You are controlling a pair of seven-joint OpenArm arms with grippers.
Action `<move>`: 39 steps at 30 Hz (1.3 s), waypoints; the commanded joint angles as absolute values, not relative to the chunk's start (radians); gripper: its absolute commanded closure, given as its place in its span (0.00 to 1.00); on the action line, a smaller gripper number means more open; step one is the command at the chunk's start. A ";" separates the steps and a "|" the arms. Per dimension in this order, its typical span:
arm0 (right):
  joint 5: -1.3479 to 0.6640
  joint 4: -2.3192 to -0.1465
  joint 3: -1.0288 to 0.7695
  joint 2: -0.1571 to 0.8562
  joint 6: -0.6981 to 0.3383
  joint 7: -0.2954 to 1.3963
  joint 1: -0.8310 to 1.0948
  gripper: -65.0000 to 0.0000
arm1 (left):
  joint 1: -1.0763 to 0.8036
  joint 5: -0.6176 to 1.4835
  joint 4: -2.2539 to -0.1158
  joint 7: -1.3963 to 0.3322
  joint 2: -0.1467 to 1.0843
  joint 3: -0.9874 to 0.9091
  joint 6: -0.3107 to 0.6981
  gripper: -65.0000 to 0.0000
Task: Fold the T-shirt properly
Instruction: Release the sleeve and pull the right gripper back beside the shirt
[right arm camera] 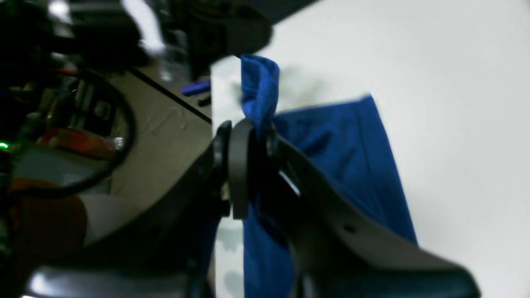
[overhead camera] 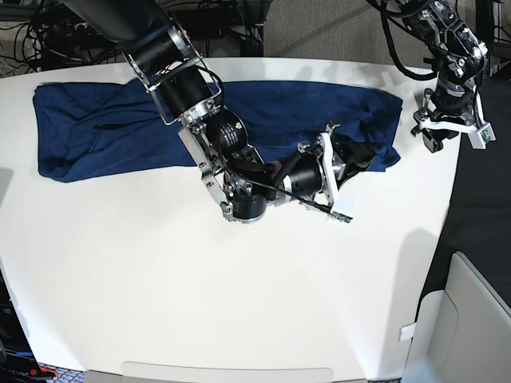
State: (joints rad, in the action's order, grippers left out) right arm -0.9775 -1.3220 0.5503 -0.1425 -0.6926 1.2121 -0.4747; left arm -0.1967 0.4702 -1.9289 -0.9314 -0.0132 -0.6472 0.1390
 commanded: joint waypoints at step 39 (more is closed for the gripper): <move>-1.004 -1.543 0.113 0.323 -0.698 1.193 -0.346 0.58 | -0.142 0.473 -1.959 -1.201 0.116 -0.421 0.154 0.47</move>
State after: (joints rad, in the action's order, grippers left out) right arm -0.9779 -1.5211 0.1165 0.3199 -0.6914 1.2098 -0.3305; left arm -0.1455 0.4652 -1.9404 -1.1938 0.0990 -0.4194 0.1505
